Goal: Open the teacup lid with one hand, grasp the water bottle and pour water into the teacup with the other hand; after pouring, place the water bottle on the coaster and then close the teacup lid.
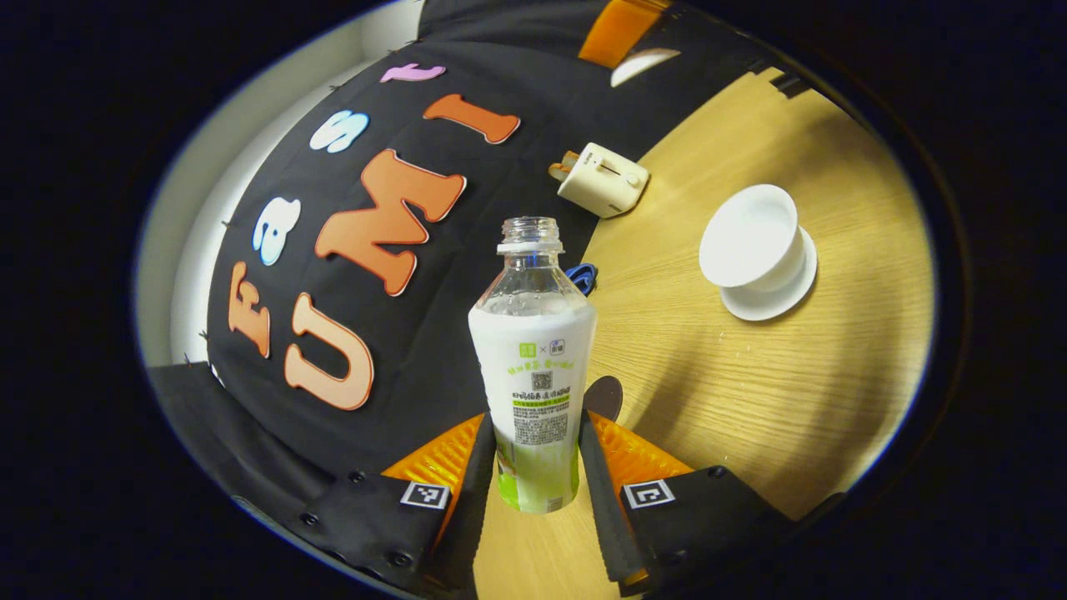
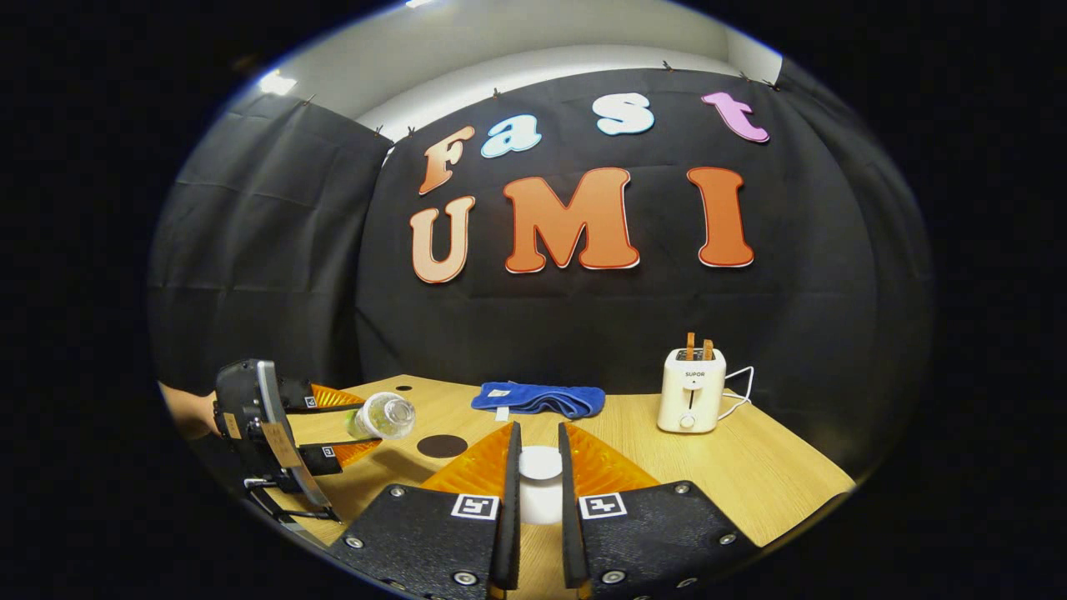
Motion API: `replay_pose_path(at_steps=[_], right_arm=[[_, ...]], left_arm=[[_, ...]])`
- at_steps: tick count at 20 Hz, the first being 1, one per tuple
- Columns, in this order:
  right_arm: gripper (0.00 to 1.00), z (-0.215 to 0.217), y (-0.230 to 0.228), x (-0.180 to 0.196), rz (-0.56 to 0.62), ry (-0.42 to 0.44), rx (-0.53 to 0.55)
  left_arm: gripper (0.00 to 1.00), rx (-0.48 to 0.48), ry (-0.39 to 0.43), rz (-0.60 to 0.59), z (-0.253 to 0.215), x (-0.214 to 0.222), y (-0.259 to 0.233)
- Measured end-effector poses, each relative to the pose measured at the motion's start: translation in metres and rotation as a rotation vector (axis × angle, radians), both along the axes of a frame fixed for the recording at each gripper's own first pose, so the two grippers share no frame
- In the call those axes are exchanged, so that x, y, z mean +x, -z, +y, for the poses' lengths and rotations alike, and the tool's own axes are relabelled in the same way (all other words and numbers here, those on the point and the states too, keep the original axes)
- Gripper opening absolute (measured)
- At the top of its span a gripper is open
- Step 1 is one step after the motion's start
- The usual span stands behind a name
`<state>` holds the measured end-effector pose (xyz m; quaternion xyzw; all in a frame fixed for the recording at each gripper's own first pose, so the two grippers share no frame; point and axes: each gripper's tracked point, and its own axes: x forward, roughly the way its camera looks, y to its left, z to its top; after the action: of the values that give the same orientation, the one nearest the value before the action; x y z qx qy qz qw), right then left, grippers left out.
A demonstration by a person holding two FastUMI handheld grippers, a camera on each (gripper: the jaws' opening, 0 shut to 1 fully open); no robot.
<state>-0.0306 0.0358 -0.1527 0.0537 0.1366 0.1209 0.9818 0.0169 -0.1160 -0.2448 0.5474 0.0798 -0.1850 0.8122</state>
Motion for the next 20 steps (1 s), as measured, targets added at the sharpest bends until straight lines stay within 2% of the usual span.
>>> replay_pose_path(at_steps=[1, 2, 9, 10, 13, 14, 15, 18, 19, 20], right_arm=[[0.21, 0.0, 0.001, 0.0, 0.001, -0.001, 0.002], [0.21, -0.001, 0.001, 0.0, 0.001, -0.001, 0.004], [0.21, -0.01, 0.007, -0.004, 0.014, 0.011, 0.004], [0.21, -0.01, 0.007, -0.004, 0.015, 0.013, 0.003], [0.21, -0.014, 0.01, -0.006, 0.022, 0.021, 0.001], [0.21, -0.014, 0.013, -0.006, 0.029, 0.023, 0.005], [0.21, -0.013, 0.016, -0.008, 0.034, 0.022, 0.007], [0.21, -0.014, 0.018, -0.009, 0.039, 0.021, 0.008], [0.21, -0.014, 0.019, -0.009, 0.041, 0.02, 0.01], [0.21, -0.015, 0.02, -0.009, 0.043, 0.024, 0.009]], left_arm=[[0.58, 0.031, 0.021, 0.006, -0.003, 0.0, 0.004], [0.61, 0.053, 0.045, 0.012, -0.007, -0.001, 0.007], [0.61, 0.209, 0.121, -0.005, -0.016, -0.001, 0.012], [0.64, 0.227, 0.129, -0.009, -0.016, -0.002, 0.011], [0.58, 0.281, 0.161, -0.032, -0.02, -0.002, 0.011], [0.64, 0.307, 0.175, -0.041, -0.023, -0.001, 0.011], [0.59, 0.332, 0.191, -0.051, -0.025, -0.001, 0.01], [0.64, 0.379, 0.213, -0.063, -0.027, 0.006, 0.012], [0.58, 0.392, 0.216, -0.062, -0.026, 0.006, 0.015], [0.58, 0.407, 0.226, -0.068, -0.027, 0.003, 0.015]])
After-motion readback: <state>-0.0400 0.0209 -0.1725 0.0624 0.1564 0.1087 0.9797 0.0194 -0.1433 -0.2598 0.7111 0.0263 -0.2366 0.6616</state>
